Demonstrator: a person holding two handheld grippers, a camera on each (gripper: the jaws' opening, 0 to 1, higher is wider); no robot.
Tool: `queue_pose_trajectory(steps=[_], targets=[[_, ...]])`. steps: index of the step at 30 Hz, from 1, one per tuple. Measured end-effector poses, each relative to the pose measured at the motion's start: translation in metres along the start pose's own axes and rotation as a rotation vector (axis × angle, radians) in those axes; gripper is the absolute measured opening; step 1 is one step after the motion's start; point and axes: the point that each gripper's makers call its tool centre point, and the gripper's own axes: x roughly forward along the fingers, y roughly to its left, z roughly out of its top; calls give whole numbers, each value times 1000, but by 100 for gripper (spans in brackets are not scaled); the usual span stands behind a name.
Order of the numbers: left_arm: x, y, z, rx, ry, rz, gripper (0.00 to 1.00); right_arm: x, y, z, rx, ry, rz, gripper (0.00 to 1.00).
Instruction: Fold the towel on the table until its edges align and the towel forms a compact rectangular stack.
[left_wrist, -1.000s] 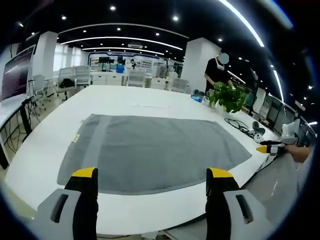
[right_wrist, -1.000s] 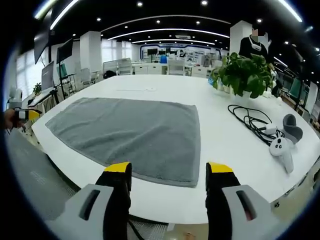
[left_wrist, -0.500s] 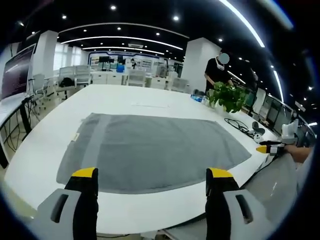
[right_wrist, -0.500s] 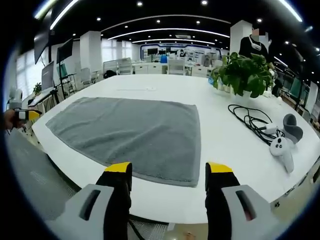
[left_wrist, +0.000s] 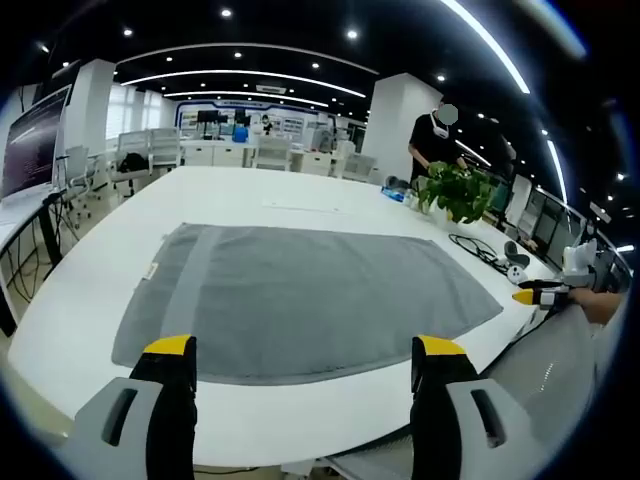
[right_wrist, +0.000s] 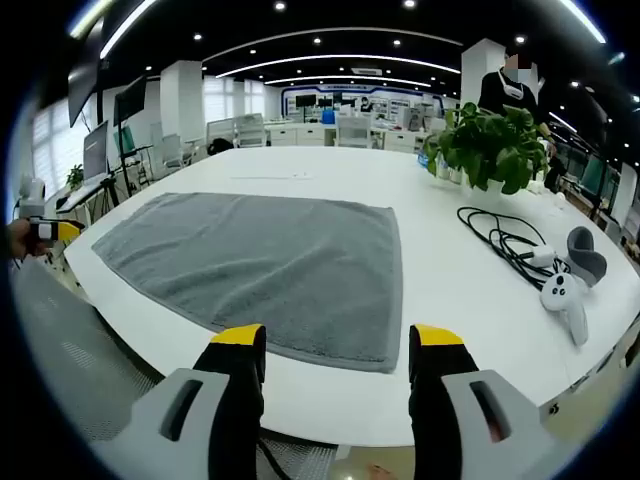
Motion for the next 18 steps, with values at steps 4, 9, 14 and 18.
queue_pose_trajectory(steps=[4,9,14,18], targets=[[0,-1,0,0,1,-3,91,0,0,0,-1,2,1,58],[2,-1,0,3,4,-5,91,0,1,-1,2,6,1,58],[3,-1,0,6,7,-9,91,0,1,-1,3,5,1,58],[3,-3,-1,6,9,-11,91,0,2,-1,2,6,2,57]])
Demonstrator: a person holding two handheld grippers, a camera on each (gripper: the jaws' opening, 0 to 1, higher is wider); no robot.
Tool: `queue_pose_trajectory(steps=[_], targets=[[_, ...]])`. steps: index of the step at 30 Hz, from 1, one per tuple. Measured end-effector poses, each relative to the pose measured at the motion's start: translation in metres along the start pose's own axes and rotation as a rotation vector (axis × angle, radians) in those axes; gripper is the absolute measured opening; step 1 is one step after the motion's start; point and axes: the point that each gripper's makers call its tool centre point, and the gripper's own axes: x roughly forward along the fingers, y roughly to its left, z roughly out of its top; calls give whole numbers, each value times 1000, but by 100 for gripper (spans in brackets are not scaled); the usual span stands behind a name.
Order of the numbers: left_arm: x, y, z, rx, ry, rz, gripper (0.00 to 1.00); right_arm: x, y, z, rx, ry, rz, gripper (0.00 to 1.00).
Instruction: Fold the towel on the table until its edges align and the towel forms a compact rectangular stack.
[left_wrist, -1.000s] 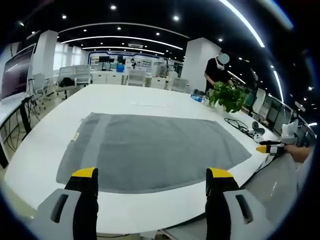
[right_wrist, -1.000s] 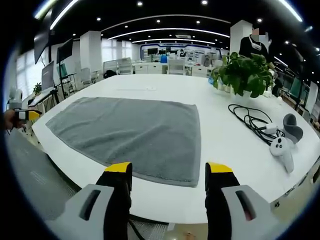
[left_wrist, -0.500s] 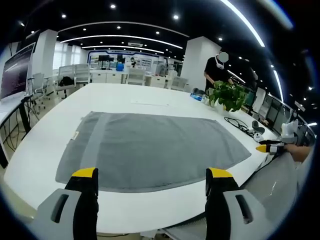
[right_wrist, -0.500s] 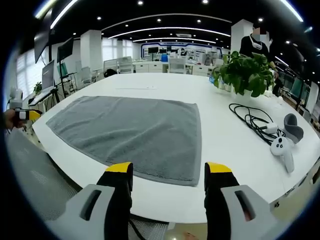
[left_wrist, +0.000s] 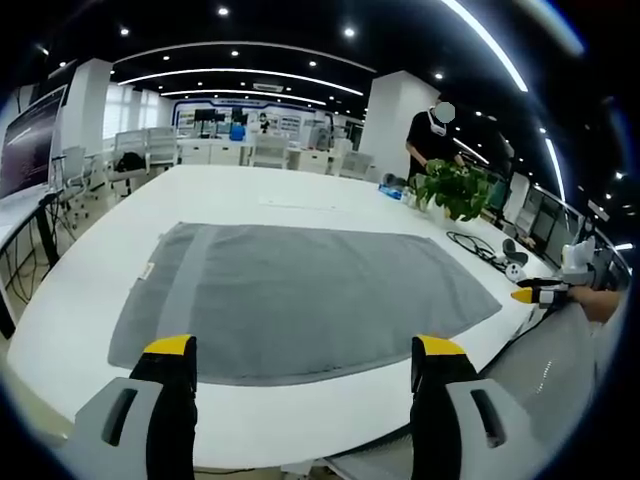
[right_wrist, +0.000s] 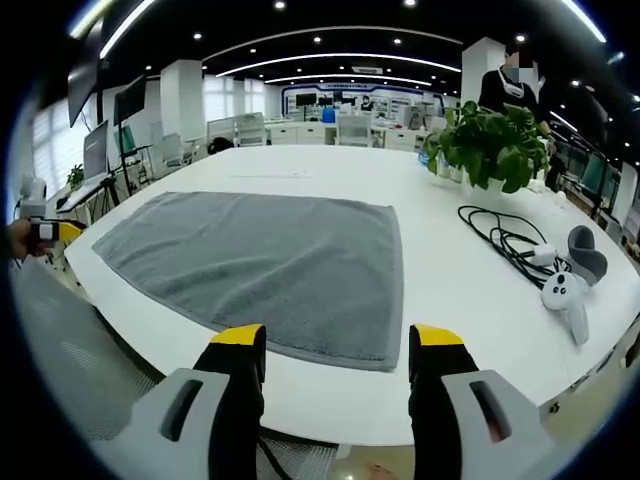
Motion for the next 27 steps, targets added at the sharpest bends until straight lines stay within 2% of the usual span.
queue_pose_trajectory(steps=[4,8,18,27], targets=[[0,-2,-1,-8,2,-7,91,0,1,0,2,1,3,57],[1,-5,6,-37,-24,-12,90,0,1,0,1,0,8,57],[5,-12,9,-2,-11,-22,90,1,2,2,13,-9,19,57],[9,-26,14,19,-11,-34,90,1,5,3,16,-13,37,57]])
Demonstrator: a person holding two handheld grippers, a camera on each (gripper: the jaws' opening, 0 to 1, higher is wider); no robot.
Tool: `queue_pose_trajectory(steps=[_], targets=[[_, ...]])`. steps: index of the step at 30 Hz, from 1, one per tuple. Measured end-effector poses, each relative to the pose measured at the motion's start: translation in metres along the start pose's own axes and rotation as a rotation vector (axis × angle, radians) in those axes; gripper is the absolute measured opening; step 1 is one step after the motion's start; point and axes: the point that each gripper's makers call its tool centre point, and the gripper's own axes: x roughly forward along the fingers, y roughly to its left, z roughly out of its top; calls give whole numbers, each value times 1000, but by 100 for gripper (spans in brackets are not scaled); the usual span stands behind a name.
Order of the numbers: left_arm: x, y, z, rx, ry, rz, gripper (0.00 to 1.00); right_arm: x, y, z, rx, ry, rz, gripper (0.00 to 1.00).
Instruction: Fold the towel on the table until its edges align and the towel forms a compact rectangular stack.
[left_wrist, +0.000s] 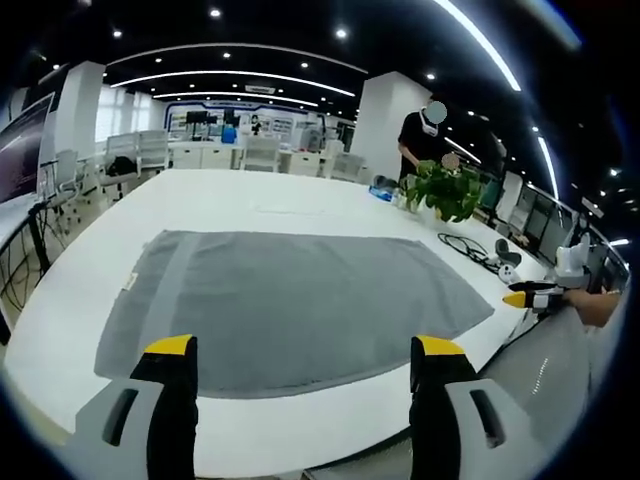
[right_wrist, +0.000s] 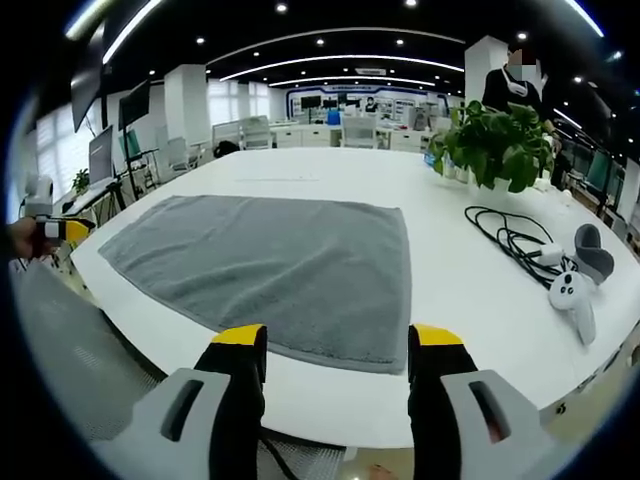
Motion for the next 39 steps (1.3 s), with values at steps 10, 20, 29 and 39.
queue_pose_trajectory(steps=[10,20,29,39], targets=[[14,-19,8,27,-2,-39,90,0,3,0,-8,-1,18,57],[22,-44,11,60,1,-69,90,1,8,0,-20,4,51,56],[29,-66,7,144,34,-85,90,3,6,1,7,-5,79,59],[45,-109,21,191,18,-168,89,9,-10,17,37,-48,91,62]])
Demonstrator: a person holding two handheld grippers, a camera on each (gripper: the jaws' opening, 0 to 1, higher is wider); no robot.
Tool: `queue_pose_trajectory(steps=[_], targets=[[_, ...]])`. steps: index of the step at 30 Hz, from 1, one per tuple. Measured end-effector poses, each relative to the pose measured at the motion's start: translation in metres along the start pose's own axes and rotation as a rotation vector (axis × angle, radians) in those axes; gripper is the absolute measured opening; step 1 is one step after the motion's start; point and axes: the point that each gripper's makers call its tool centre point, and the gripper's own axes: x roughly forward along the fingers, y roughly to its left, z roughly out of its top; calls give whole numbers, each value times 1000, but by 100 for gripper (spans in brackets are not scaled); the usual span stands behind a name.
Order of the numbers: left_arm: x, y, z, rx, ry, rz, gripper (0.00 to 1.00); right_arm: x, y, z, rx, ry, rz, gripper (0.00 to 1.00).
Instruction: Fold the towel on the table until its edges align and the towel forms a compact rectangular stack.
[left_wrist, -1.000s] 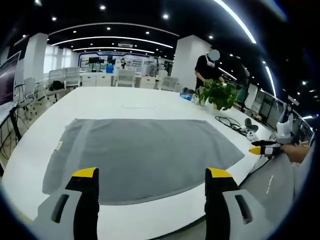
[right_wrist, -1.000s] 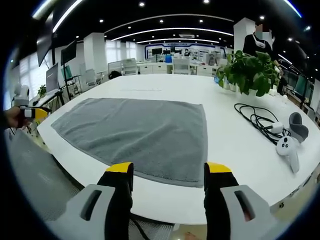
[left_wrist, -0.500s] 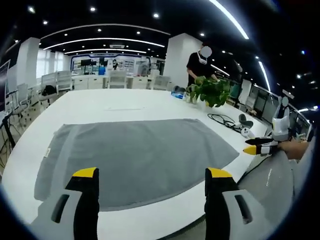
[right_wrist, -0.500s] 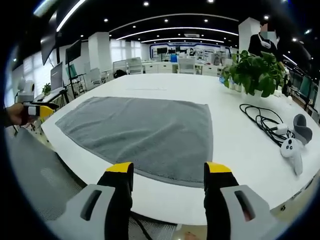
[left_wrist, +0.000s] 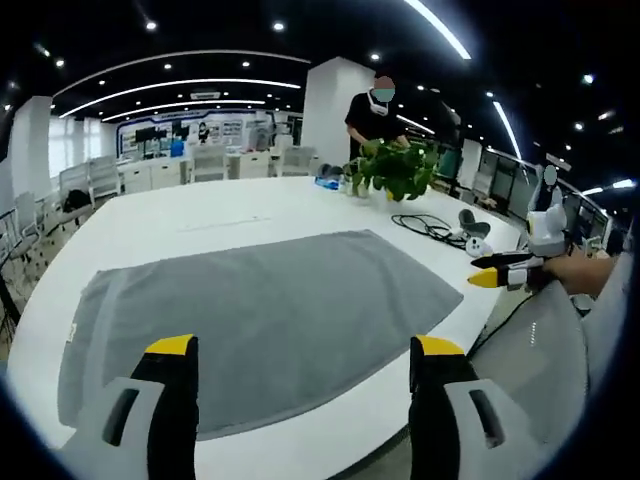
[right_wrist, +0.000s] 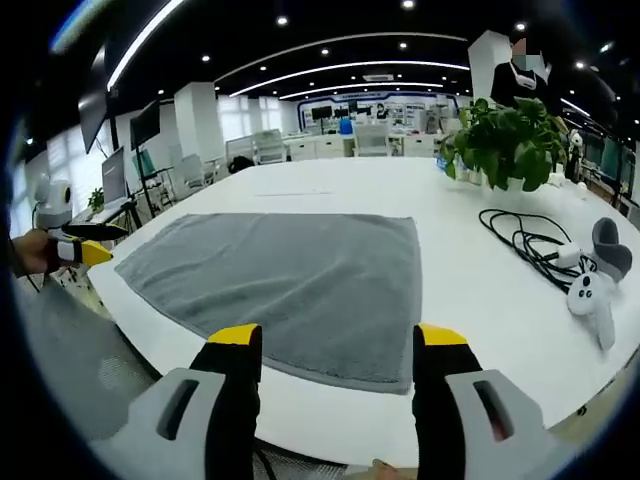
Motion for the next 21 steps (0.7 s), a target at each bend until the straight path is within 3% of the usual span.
queue_pose_trajectory(steps=[12,21], targets=[[40,-48,22,84,3,-121,88,4,-42,28,20,-49,-37,63],[70,-101,34,142,6,-239,88,14,-71,51,81,-95,-45,63]])
